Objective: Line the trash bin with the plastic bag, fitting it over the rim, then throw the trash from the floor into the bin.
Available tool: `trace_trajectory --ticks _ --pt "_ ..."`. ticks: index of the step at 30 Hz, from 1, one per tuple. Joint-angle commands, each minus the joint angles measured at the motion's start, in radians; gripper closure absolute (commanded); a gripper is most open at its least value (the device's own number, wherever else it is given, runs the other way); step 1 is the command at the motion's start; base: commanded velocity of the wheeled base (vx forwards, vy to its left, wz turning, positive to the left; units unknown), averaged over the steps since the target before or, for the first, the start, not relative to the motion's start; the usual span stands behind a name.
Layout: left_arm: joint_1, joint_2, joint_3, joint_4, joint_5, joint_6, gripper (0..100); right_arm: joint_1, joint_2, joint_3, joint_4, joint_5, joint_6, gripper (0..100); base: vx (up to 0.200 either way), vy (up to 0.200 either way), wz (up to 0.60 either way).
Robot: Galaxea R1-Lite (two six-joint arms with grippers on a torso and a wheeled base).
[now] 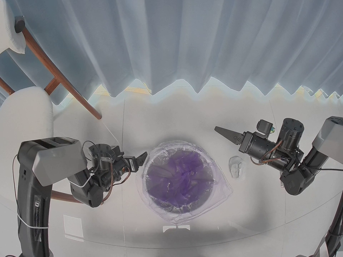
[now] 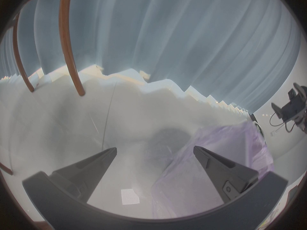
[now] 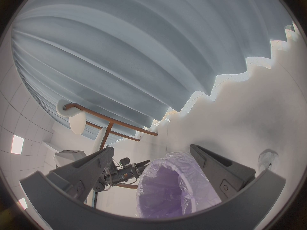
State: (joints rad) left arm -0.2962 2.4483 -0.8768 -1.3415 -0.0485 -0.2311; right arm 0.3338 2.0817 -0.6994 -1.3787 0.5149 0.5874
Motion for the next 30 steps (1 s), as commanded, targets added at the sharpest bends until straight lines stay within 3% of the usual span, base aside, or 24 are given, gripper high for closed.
trace_trajectory --ticks 1,10,12,15,16,18,19,23,25,26,30 --pt "0.003 -0.163 0.062 0.022 0.029 0.006 0 0.001 -0.005 0.001 0.000 0.001 0.000 0 0.000 0.000 0.00" --pt "-0.011 -0.428 0.142 0.016 0.047 0.018 0 -0.004 0.000 0.000 0.023 0.002 0.002 0 0.000 0.000 0.00" --pt "-0.032 -0.540 0.151 0.013 0.026 0.018 0 -0.006 -0.031 -0.002 0.090 0.002 0.009 0 0.000 0.000 0.00" --pt "-0.064 -0.669 0.145 -0.002 -0.037 0.006 0 -0.004 -0.138 -0.012 0.326 0.002 0.020 0 0.000 0.000 0.00" --pt "-0.064 -0.669 0.145 -0.002 -0.037 0.006 0 -0.004 -0.138 -0.012 0.326 0.002 0.020 0 0.000 0.000 0.00" --pt "-0.097 -0.766 0.144 -0.028 -0.070 -0.068 0 -0.002 -0.204 -0.055 0.563 0.002 0.020 0 0.000 0.000 0.00" --pt "-0.103 -0.790 0.148 -0.022 -0.086 -0.100 0 0.001 -0.213 -0.063 0.615 0.001 0.017 0 -0.200 0.000 0.00" --pt "-0.097 -0.838 0.173 -0.007 -0.174 -0.148 0 0.036 -0.216 -0.019 0.711 -0.021 -0.001 0 -0.200 0.000 0.00" --pt "-0.097 -0.838 0.174 -0.007 -0.175 -0.148 0 0.037 -0.216 -0.015 0.711 -0.024 -0.001 0 -0.200 0.000 0.00" --pt "-0.098 -0.842 0.176 -0.007 -0.177 -0.148 0 0.073 -0.198 0.035 0.710 -0.101 -0.024 0 -0.200 0.000 0.00" --pt "-0.106 -0.847 0.179 -0.007 -0.180 -0.148 0 0.094 -0.121 0.067 0.693 -0.167 -0.067 0 -0.200 0.000 0.00"
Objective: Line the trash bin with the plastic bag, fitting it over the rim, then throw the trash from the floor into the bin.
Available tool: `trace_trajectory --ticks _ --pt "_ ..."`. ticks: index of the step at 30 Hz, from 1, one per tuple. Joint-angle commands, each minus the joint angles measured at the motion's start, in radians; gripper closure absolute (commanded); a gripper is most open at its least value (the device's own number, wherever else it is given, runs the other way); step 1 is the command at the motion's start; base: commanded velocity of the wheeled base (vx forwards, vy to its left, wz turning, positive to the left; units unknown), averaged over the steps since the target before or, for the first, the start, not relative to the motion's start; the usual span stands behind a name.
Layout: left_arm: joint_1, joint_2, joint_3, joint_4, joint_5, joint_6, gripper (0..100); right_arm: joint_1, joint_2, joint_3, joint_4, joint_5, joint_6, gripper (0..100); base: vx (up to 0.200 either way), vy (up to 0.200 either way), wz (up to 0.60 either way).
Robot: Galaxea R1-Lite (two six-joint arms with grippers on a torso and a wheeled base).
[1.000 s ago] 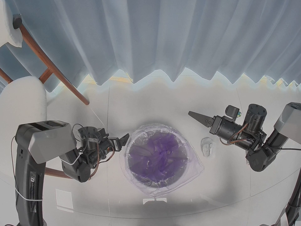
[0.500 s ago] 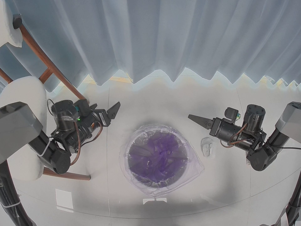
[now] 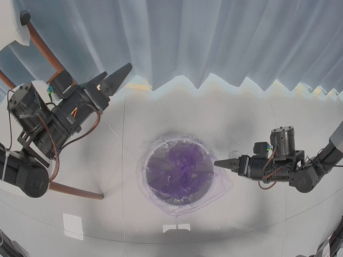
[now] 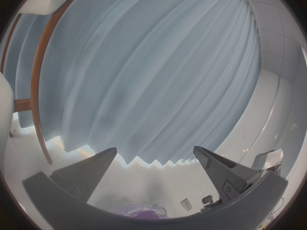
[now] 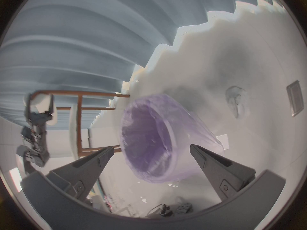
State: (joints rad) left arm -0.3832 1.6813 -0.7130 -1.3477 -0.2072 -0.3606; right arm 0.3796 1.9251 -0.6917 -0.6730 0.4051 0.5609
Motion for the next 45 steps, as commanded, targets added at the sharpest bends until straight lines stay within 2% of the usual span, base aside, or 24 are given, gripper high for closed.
trace_trajectory --ticks 1,5,8,14,16,19,20,21,23,27,35,45 --pt "-0.020 -0.081 0.020 -0.001 -0.024 -0.017 0 0.048 0.054 0.074 -0.027 -0.058 -0.067 0 -0.200 0.000 0.00" --pt "-0.033 -0.080 0.024 -0.001 -0.026 -0.017 0 0.051 0.092 0.097 -0.068 -0.054 -0.096 0 -0.200 0.000 0.00" --pt "-0.075 -0.068 0.003 -0.019 -0.015 -0.020 0 0.068 0.186 0.112 -0.206 -0.058 -0.133 0 -0.067 0.000 0.00" --pt "-0.092 -0.049 -0.023 -0.021 -0.027 -0.034 0 0.070 0.315 0.167 -0.448 -0.058 -0.222 0 0.000 0.000 0.00" --pt "-0.097 -0.025 -0.042 -0.021 -0.023 -0.049 0 0.070 0.385 0.184 -0.580 -0.058 -0.262 0 0.000 0.000 0.00" --pt "-0.097 -0.006 -0.034 -0.036 -0.023 -0.043 0 0.065 0.443 0.190 -0.706 -0.058 -0.274 0 0.000 0.000 0.00" --pt "-0.097 -0.006 -0.034 -0.036 -0.023 -0.043 0 0.065 0.443 0.190 -0.706 -0.058 -0.274 0 0.000 0.000 0.00" --pt "-0.100 0.015 -0.033 -0.062 -0.024 -0.041 0 0.061 0.499 0.187 -0.803 -0.058 -0.276 0 0.000 0.000 0.00" --pt "-0.100 0.031 -0.033 -0.090 -0.024 -0.041 0 0.059 0.532 0.179 -0.850 -0.057 -0.282 0 0.000 0.000 0.00" --pt "-0.108 0.060 -0.026 -0.133 -0.026 -0.041 0 0.044 0.569 0.149 -0.867 -0.055 -0.285 0 0.000 0.000 0.00" --pt "-0.129 0.064 -0.014 -0.136 -0.024 -0.029 0 0.033 0.581 0.093 -0.827 -0.052 -0.276 0 0.000 0.000 0.00" --pt "-0.131 0.064 0.004 -0.136 -0.026 0.005 0 0.030 0.607 0.008 -0.824 -0.052 -0.219 0 0.000 0.000 0.00"
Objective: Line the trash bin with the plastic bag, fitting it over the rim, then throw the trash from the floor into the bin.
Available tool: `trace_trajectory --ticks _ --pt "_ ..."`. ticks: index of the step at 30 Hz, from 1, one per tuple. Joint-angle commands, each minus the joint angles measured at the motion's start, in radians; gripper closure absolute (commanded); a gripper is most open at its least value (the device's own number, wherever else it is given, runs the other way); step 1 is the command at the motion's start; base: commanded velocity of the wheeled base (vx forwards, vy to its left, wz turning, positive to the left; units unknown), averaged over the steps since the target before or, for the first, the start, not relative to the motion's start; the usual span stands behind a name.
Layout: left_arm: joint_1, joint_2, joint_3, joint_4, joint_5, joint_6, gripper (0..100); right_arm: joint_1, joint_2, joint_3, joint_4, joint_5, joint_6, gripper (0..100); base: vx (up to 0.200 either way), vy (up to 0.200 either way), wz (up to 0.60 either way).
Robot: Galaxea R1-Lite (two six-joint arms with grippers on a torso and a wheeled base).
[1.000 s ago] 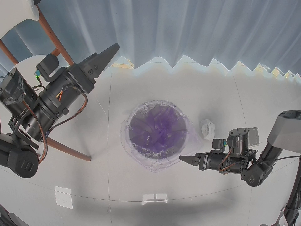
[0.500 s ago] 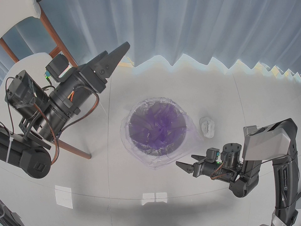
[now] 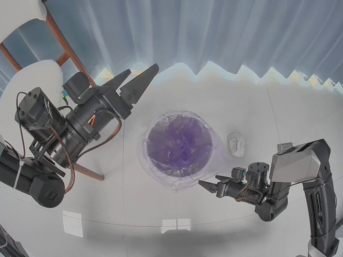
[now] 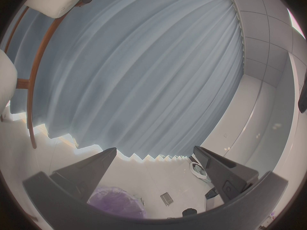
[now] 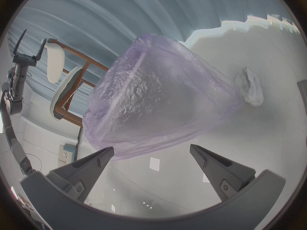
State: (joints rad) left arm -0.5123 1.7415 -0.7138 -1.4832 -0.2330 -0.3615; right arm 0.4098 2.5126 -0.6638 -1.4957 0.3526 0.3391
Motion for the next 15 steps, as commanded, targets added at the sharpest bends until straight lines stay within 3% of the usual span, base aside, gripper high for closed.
trace_trajectory --ticks 1,5,6,15 --pt "-0.002 0.006 0.007 0.000 0.000 0.018 0 0.000 0.032 -0.036 0.000 0.000 0.003 0 0.000 0.000 0.00" --pt "-0.002 0.007 0.008 0.000 0.000 0.022 0 0.000 0.038 -0.060 0.031 0.000 0.006 0 0.000 0.000 0.00" --pt "-0.002 0.007 0.008 0.000 0.000 0.022 0 0.000 0.038 -0.068 0.043 0.000 0.006 100 0.000 0.000 0.00" --pt "-0.002 0.027 0.016 -0.002 0.001 0.038 0 0.000 0.057 -0.134 0.100 0.000 0.006 100 0.000 0.000 0.00"
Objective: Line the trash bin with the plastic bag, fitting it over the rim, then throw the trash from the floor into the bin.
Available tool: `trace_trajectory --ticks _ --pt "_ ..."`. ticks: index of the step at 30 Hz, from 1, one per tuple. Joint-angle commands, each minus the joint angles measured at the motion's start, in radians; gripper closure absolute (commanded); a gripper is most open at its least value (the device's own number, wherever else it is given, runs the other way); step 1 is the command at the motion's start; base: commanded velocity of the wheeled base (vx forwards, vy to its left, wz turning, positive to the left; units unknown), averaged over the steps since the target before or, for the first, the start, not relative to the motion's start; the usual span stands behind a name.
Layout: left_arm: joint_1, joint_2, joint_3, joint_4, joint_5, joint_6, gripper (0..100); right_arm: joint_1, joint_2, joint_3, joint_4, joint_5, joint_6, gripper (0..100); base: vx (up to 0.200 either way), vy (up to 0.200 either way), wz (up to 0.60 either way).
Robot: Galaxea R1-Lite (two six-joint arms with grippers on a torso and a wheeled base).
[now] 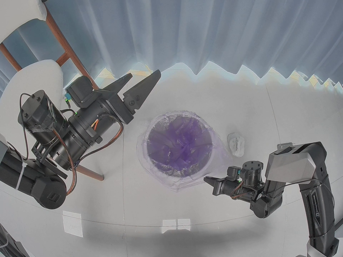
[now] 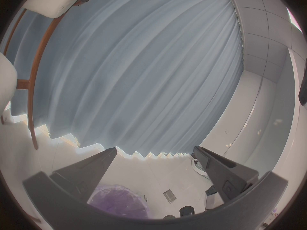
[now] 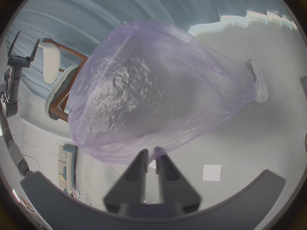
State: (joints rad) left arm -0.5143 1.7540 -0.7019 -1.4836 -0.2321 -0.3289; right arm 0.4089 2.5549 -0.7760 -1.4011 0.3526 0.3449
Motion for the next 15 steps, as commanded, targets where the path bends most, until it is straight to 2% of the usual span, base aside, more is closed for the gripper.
trace_trajectory --ticks 1,7,10,14,15 --pt "0.000 0.018 0.004 -0.001 0.000 0.014 0 0.002 0.019 -0.028 0.007 0.000 0.000 100 0.000 0.000 0.00" --pt "0.000 0.019 0.009 -0.001 -0.001 0.033 0 0.002 0.036 -0.043 0.025 -0.001 -0.003 100 0.000 0.000 0.00" --pt "0.000 0.019 0.012 -0.001 -0.001 0.033 0 0.002 0.028 -0.055 0.077 -0.001 -0.003 100 0.000 0.000 0.00" --pt "0.000 0.019 0.016 -0.001 -0.001 0.034 0 0.001 0.016 -0.091 0.177 -0.001 -0.003 100 0.000 0.000 0.00" --pt "0.000 0.019 0.016 -0.001 -0.001 0.034 0 -0.002 0.002 -0.132 0.286 -0.001 -0.003 100 0.000 0.000 0.00"
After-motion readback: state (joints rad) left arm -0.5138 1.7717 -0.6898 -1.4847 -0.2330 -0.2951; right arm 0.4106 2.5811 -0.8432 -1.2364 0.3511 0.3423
